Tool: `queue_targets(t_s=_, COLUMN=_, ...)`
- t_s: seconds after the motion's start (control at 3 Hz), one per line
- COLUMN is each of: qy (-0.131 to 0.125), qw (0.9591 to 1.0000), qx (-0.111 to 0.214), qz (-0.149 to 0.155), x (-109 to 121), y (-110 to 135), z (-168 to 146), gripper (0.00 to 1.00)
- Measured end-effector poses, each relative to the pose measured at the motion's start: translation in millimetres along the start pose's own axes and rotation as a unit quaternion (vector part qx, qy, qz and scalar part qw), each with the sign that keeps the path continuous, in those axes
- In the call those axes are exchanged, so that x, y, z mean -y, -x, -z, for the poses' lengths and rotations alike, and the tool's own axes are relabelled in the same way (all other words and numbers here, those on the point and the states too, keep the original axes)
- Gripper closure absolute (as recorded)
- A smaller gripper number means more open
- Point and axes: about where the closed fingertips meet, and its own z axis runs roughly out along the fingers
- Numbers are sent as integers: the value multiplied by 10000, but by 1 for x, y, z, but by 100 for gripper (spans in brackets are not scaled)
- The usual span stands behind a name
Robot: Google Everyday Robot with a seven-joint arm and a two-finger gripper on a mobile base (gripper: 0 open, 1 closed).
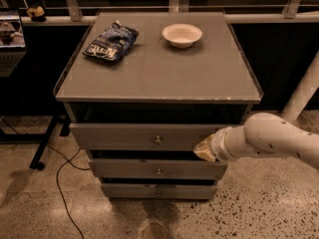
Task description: Close top drawer
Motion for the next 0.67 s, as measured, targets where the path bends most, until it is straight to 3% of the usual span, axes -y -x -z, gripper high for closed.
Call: queue_targets(t_s=0.67, qy=0, qw=10000, qx=0, qz=0, x=0, y=0, z=0, gripper=11)
